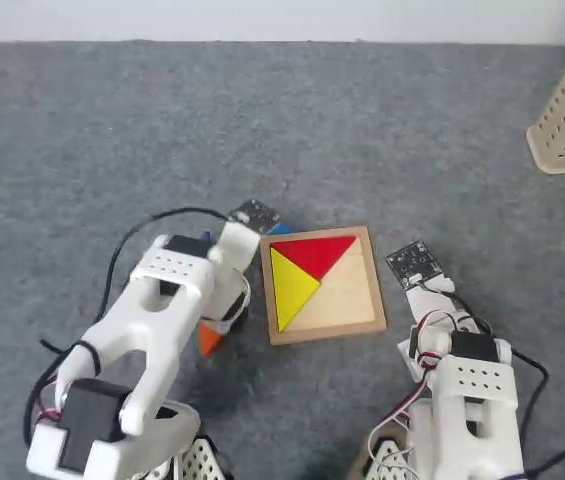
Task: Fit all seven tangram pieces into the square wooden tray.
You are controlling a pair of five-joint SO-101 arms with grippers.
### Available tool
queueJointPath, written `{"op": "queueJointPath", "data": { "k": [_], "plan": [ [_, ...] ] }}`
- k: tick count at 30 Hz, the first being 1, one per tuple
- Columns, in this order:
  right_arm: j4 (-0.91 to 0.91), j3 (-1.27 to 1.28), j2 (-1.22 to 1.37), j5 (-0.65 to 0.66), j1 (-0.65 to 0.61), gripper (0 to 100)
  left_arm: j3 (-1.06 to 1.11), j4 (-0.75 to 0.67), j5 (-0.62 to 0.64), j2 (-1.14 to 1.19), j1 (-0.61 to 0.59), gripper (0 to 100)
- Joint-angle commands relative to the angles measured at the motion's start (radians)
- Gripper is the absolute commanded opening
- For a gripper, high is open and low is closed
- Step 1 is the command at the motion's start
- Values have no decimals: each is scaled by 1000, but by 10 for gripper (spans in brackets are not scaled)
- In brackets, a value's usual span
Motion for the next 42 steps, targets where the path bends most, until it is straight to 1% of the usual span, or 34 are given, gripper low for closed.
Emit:
{"op": "queueJointPath", "data": {
  "k": [1,4,6,10,15,20,22,24,27,32,35,39,42],
  "plan": [
    [-15,5,-25,12,12,6,-179,143,-54,-9,8,92],
    [-16,5,-25,12,12,6,-275,215,-60,-9,9,81],
    [-16,5,-25,14,12,6,-335,249,-89,-9,31,81],
    [-16,5,-25,14,12,6,-381,261,-129,-6,164,81],
    [-16,5,-25,14,12,6,-377,189,-126,2,342,80],
    [-16,5,-25,14,12,6,-329,61,-126,3,442,80],
    [-16,5,-25,14,12,6,-302,-2,-129,3,459,81],
    [-16,5,-25,14,12,6,-285,-44,-158,3,465,82],
    [-16,5,-25,14,12,6,-272,-74,-196,3,466,82],
    [-16,5,-25,14,12,6,-266,-114,-196,6,466,83],
    [-16,5,-25,14,12,6,-251,-160,-196,54,466,83],
    [-16,5,-25,14,12,6,-277,-172,-207,146,466,83],
    [-16,5,-25,14,12,6,-289,-160,-230,143,463,83]
  ]
}}
